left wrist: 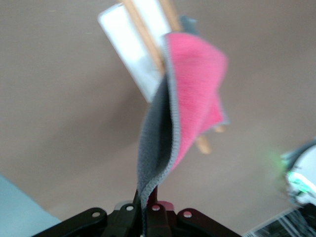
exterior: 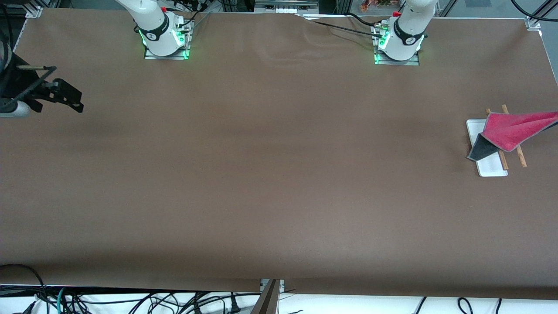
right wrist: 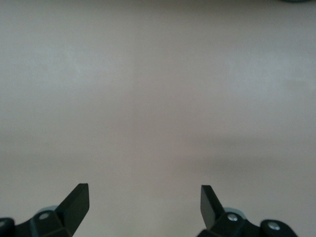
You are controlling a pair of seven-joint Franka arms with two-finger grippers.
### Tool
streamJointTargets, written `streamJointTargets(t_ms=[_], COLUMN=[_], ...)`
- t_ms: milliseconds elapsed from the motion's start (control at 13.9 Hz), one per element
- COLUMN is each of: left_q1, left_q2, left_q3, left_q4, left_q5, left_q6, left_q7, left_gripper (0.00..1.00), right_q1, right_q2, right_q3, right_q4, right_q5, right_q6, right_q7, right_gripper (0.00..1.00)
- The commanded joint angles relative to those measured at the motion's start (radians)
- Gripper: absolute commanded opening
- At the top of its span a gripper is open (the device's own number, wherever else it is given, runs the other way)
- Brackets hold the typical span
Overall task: Pass towel and hang on rack
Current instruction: 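Drape the towel over the wooden rack rods with the left gripper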
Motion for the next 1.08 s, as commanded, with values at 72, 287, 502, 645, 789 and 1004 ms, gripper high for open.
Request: streamJointTargets(t_ms=[72, 287, 502, 645, 789, 1004], left_q1=[0.042, 0.058, 0.061, 0.061, 0.061, 0.061], left_q2=[0.097, 0.144, 0.171, 0.184, 0.198, 0.194], left_q3=[-0.013, -0.013, -0.013, -0.013, -0.013, -0.014], left_q4=[0.027, 0.027, 0.028, 0.025, 0.028, 0.030], left_q5=[0.042, 0.037, 0.036, 0.031, 0.027, 0.025], left_q6=[0.114, 0.160, 0.176, 0.197, 0.199, 0.197], left_q7=[0.020, 0.018, 0.018, 0.017, 0.017, 0.017], left_gripper=[0.00, 0.00, 0.02, 0.09, 0.85, 1.00], right_q1=[-0.024, -0.035, -0.035, -0.032, -0.029, -0.029], right_q2=[-0.029, -0.025, -0.016, 0.014, 0.021, 0.023], right_q3=[0.029, 0.031, 0.038, 0.035, 0.037, 0.037], right_q4=[-0.031, -0.030, -0.019, 0.024, 0.029, 0.029], right_q5=[-0.031, -0.027, -0.028, -0.030, -0.025, -0.023], right_q6=[-0.049, -0.043, -0.048, -0.056, -0.048, -0.045], right_q7=[-0.073, -0.081, -0.080, -0.084, -0.084, -0.084], right_gripper=[1.00, 1.00, 1.00, 1.00, 1.00, 1.00])
